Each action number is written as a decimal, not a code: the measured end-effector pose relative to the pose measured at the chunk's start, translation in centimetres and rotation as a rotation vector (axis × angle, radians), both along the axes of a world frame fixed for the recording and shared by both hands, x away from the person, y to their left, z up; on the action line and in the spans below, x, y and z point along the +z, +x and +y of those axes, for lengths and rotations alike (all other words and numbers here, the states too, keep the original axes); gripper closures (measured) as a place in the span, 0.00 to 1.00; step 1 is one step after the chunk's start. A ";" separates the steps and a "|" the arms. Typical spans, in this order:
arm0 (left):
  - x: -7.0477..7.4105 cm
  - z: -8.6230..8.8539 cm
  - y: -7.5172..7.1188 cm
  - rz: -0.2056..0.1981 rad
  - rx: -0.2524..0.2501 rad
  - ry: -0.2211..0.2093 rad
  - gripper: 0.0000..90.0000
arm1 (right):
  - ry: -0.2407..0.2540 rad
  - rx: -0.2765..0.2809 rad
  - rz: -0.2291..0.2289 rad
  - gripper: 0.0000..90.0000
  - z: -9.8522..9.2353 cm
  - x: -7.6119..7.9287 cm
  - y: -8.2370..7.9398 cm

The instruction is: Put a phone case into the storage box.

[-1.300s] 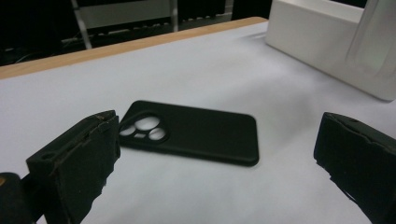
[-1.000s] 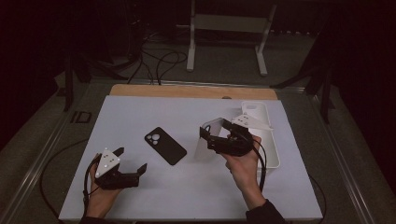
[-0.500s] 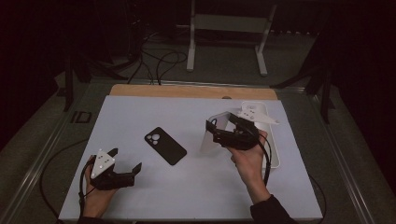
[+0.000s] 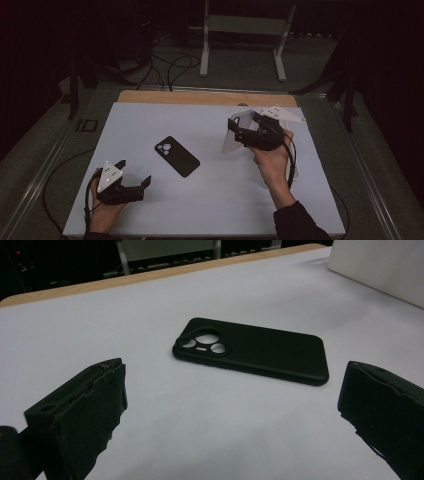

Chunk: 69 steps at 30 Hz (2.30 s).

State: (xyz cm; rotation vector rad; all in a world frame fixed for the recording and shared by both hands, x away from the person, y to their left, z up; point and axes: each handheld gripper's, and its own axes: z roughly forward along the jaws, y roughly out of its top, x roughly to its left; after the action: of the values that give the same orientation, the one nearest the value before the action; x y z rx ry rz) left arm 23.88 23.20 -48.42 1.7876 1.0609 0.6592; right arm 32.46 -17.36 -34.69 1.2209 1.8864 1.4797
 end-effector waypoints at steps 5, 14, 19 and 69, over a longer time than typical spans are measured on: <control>-0.1 0.3 0.0 0.002 0.020 -0.019 0.00 | -0.012 -0.015 -0.010 0.19 -0.4 0.5 0.6; -0.2 0.3 0.0 0.002 0.021 -0.023 0.00 | -0.047 -0.060 -0.022 0.19 -1.1 0.9 2.0; -0.1 0.3 0.0 0.002 0.021 -0.026 0.00 | -0.045 -0.086 -0.023 0.19 -1.5 0.9 2.7; -0.1 0.3 0.0 0.000 0.030 -0.034 0.00 | -0.112 -0.261 -0.035 0.19 -5.7 1.1 6.8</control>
State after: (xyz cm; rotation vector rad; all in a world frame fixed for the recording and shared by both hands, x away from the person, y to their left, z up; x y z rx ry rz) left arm 23.85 23.53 -48.57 1.7456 1.0943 0.6561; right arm 39.28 -23.05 -33.62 1.3215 1.6884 1.2340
